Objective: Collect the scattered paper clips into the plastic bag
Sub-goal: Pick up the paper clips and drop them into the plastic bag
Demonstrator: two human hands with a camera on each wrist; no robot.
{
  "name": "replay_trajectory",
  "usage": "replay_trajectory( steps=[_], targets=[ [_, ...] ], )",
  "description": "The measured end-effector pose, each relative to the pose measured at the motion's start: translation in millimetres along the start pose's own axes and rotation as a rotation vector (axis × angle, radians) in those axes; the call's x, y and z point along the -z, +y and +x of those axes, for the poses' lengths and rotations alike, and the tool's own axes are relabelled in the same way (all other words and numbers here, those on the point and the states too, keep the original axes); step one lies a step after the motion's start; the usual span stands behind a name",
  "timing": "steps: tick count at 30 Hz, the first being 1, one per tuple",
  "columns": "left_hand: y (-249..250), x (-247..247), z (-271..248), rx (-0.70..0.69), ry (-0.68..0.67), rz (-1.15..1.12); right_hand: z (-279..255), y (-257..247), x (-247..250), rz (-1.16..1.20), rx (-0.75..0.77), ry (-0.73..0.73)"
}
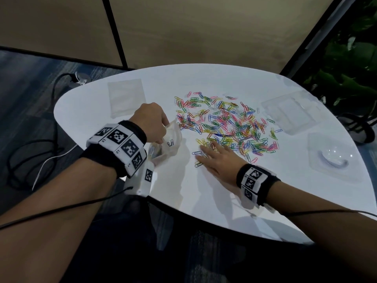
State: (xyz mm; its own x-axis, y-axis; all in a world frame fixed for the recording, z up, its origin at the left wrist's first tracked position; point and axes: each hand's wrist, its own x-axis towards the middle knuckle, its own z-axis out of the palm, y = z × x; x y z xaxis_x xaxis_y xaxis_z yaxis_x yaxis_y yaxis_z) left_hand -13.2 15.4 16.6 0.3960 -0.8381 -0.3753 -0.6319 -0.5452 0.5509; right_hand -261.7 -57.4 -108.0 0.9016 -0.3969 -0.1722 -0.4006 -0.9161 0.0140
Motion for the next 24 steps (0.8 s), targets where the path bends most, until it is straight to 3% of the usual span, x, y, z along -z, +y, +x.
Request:
replay_trajectory(
  steps=[2,4,6,9,13,15,17,20,22,24],
  targets=[
    [2.7,-2.9,0.6,0.007,-0.011,0.009,2.0,5.7,-2.3,0.051,0.012,0.079],
    [5.7,-7.0,1.1,0.009,-0.022,0.017,9.5,8.3,6.9,0.073,0.007,0.050],
    [9.1,-10.0,0.9,0.006,-0.038,0.019,16.9,11.3,15.6,0.083,-0.073,-0.051],
    [14.2,-11.4,1.2,0.003,-0.058,0.030,24.0,27.7,22.2,0.175,-0.241,-0.065],
    [20.4,-12.7,1.6,0.002,-0.073,0.041,23.6,48.7,49.4,0.635,-0.657,0.096],
    [22.8,-14.0,1.2,0.005,-0.089,0.049,23.4,51.5,67.0,1.026,-0.801,0.130],
    [25.8,-15.3,0.6,-0.002,-0.106,0.064,27.0,43.1,87.6,1.500,-0.816,0.198],
    [28.7,-18.0,0.4,-0.004,-0.113,0.054,39.0,21.0,110.5,1.981,-0.744,0.225],
    [29.3,-20.3,0.1,-0.003,-0.114,0.018,47.7,4.1,118.0,2.152,-0.717,0.154],
    [29.3,-21.6,0.3,-0.003,-0.115,-0.024,55.7,-9.4,117.2,2.164,-0.742,0.046]
  ],
)
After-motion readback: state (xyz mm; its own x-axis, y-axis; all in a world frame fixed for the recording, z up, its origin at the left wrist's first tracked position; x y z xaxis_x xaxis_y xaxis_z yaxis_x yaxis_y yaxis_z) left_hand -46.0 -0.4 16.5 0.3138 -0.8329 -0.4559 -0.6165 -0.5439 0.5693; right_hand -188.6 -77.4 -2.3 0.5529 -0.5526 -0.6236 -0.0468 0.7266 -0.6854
